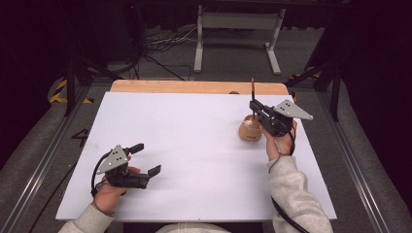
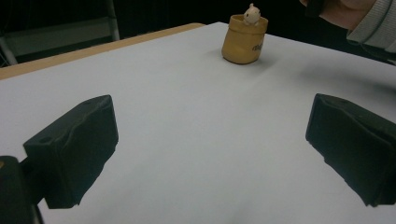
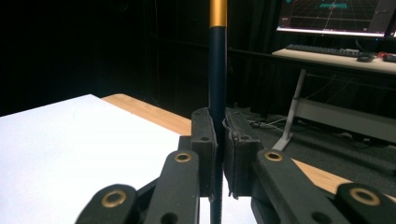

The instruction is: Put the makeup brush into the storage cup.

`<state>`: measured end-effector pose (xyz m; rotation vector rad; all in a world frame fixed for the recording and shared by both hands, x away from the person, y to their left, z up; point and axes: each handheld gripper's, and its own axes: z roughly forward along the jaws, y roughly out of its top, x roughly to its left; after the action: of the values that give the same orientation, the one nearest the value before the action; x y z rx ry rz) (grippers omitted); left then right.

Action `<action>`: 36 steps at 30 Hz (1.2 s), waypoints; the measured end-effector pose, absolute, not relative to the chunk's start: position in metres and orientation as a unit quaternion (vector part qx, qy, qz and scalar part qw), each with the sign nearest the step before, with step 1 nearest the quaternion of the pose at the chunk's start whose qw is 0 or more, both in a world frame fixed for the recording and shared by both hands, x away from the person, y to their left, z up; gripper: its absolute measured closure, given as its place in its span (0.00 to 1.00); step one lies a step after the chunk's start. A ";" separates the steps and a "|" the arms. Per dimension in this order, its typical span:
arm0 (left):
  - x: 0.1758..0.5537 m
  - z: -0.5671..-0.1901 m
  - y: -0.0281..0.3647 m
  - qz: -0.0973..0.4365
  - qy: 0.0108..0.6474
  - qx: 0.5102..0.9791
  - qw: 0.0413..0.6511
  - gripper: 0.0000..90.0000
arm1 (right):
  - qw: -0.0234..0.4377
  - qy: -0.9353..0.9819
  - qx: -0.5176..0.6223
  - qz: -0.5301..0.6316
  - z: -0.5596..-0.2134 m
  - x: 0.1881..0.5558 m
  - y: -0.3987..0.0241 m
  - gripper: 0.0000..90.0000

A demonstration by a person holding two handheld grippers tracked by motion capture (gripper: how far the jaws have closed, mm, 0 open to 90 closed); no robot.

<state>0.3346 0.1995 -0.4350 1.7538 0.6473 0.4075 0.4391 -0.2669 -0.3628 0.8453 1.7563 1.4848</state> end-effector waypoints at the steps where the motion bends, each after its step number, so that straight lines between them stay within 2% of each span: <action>1: 0.334 -0.436 0.200 0.176 0.277 0.747 0.578 0.03 | 0.340 0.673 0.324 0.571 -0.363 0.440 -0.268 0.93; 13: 0.334 -0.440 0.204 0.178 0.286 0.734 0.589 0.03 | 0.355 0.672 0.330 0.559 -0.374 0.449 -0.276 0.93; 36: 0.335 -0.443 0.202 0.177 0.294 0.737 0.582 0.03 | 0.333 0.672 0.362 0.554 -0.414 0.456 -0.293 0.93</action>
<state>0.3352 0.2023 -0.4433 1.7218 0.6864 0.4133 0.4558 -0.2929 -0.4138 0.9442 1.7543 1.4473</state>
